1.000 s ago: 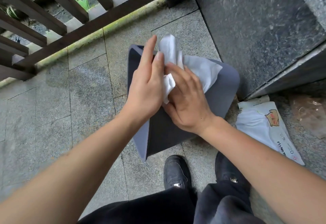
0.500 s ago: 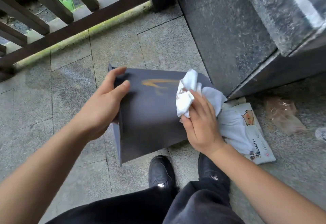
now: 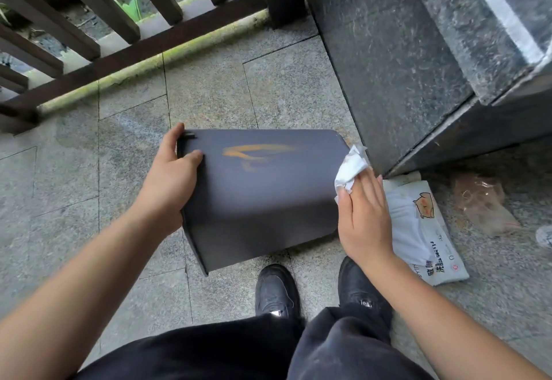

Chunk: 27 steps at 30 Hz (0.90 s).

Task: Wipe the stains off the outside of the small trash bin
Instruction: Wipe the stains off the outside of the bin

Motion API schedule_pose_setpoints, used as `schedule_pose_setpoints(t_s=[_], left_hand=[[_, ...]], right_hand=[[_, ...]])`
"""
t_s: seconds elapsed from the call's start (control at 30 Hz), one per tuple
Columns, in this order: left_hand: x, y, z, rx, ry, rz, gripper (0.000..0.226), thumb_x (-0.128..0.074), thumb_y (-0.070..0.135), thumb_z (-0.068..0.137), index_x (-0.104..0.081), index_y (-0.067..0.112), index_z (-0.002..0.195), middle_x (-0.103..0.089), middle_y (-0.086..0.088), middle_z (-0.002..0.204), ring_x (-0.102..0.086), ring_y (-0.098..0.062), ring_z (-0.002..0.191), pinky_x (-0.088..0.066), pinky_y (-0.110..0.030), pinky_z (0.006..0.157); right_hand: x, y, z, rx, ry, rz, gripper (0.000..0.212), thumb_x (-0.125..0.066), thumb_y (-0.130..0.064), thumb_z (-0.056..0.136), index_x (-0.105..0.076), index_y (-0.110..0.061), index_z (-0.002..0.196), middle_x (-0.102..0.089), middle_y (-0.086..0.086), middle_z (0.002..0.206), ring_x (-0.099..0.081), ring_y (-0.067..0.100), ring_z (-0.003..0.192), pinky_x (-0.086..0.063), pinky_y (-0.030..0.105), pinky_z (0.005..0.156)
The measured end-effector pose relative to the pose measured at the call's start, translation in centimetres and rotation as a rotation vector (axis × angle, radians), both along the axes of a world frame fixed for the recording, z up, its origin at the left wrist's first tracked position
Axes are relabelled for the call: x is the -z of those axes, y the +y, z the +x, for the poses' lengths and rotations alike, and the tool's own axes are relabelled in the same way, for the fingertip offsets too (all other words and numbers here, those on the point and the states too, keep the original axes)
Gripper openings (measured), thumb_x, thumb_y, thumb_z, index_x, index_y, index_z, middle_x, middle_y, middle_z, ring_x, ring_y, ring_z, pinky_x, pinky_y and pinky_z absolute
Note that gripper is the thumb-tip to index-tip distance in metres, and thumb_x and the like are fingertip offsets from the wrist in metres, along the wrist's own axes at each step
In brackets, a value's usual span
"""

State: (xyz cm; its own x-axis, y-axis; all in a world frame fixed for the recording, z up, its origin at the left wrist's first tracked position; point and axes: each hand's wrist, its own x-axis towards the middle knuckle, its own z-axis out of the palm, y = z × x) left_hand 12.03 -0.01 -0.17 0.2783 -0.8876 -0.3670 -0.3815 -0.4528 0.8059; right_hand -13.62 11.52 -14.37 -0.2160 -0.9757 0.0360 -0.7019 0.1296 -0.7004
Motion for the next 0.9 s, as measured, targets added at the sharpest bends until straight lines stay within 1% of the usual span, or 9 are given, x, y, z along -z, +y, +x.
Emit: schedule_pose_setpoints(t_s=[0.07,0.13,0.2,0.3,0.4,0.5,0.63,0.8,0.9], left_hand=[[0.1,0.3,0.3,0.096,-0.094,-0.034,0.057,-0.058,0.031,0.098,-0.036,0.043,0.149,-0.050,0.013,0.143,-0.057,-0.006,0.119,-0.046,-0.031,0.102],[0.3,0.4,0.4,0.158,-0.165,-0.061,0.062,-0.058,0.033,0.099,-0.030,0.036,0.154,-0.044,0.013,0.150,-0.048,-0.002,0.127,-0.036,-0.027,0.110],[0.4,0.3,0.5,0.191,-0.199,-0.063,0.065,-0.058,0.030,0.099,-0.026,0.031,0.156,-0.040,0.012,0.153,-0.042,0.003,0.128,-0.031,-0.026,0.113],[0.2,0.6,0.9,0.283,-0.282,-0.076,0.070,-0.060,0.031,0.098,-0.023,0.029,0.157,-0.037,0.018,0.149,-0.035,0.017,0.121,-0.025,-0.016,0.106],[0.0,1.0,1.1,0.391,-0.374,-0.114,0.067,-0.058,0.036,0.099,-0.023,0.036,0.156,-0.034,0.027,0.146,-0.031,0.013,0.129,-0.021,-0.013,0.106],[-0.4,1.0,0.3,0.369,-0.234,-0.124,0.059,-0.048,0.039,0.102,-0.026,0.033,0.156,-0.030,0.025,0.153,-0.026,0.015,0.136,-0.017,-0.013,0.114],[-1.4,1.2,-2.3,0.430,-0.139,-0.167,0.056,-0.041,0.042,0.104,-0.027,0.029,0.157,-0.027,0.026,0.156,-0.019,0.026,0.132,-0.012,0.003,0.102],[-2.4,1.3,-5.1,0.499,-0.072,-0.174,0.051,-0.039,0.042,0.106,-0.029,0.034,0.156,-0.025,0.027,0.157,-0.018,0.024,0.134,-0.012,0.004,0.101],[-2.7,1.4,-6.2,0.535,-0.070,-0.183,0.051,-0.038,0.042,0.106,-0.028,0.035,0.156,-0.024,0.025,0.159,-0.017,0.020,0.138,-0.011,-0.004,0.109]], right_hand=[[0.0,0.5,0.1,-0.003,-0.001,-0.009,0.052,-0.028,-0.029,0.107,-0.029,-0.012,0.156,-0.033,0.007,0.163,-0.025,0.022,0.153,-0.013,0.046,0.127],[-0.1,0.6,0.0,-0.006,-0.013,-0.016,0.053,-0.027,-0.030,0.107,-0.029,-0.011,0.156,-0.033,0.007,0.163,-0.025,0.022,0.152,-0.007,0.037,0.128],[-0.1,-0.2,-0.5,-0.015,-0.040,0.003,0.055,-0.026,-0.031,0.106,-0.031,-0.008,0.156,-0.032,0.008,0.163,-0.024,0.021,0.153,-0.001,0.029,0.126],[-0.6,-2.5,-1.3,-0.073,-0.093,0.047,0.061,-0.018,-0.038,0.105,-0.033,-0.008,0.156,-0.030,0.006,0.165,-0.018,0.016,0.155,-0.004,0.035,0.127],[-1.2,-4.5,-1.4,-0.212,-0.072,0.075,0.065,-0.017,-0.044,0.104,-0.034,-0.007,0.155,-0.029,0.003,0.165,-0.016,0.013,0.155,-0.012,0.043,0.128],[-1.5,-5.1,-1.4,-0.276,0.009,0.115,0.067,-0.014,-0.050,0.103,-0.028,-0.013,0.158,-0.021,-0.003,0.167,-0.007,0.007,0.155,-0.007,0.042,0.128],[-2.9,-4.9,-0.3,-0.386,0.033,0.076,0.075,-0.004,-0.060,0.102,-0.022,-0.017,0.160,-0.012,-0.002,0.170,0.002,0.008,0.156,0.000,0.042,0.128],[-5.5,-4.6,2.5,-0.390,-0.024,0.018,0.065,-0.013,-0.048,0.105,-0.016,-0.018,0.162,-0.006,0.001,0.171,0.006,0.013,0.157,-0.002,0.049,0.126],[-7.3,-5.0,3.7,-0.407,-0.043,-0.025,0.064,-0.013,-0.047,0.105,-0.016,-0.017,0.162,-0.008,0.002,0.171,0.007,0.014,0.157,-0.003,0.051,0.125]])
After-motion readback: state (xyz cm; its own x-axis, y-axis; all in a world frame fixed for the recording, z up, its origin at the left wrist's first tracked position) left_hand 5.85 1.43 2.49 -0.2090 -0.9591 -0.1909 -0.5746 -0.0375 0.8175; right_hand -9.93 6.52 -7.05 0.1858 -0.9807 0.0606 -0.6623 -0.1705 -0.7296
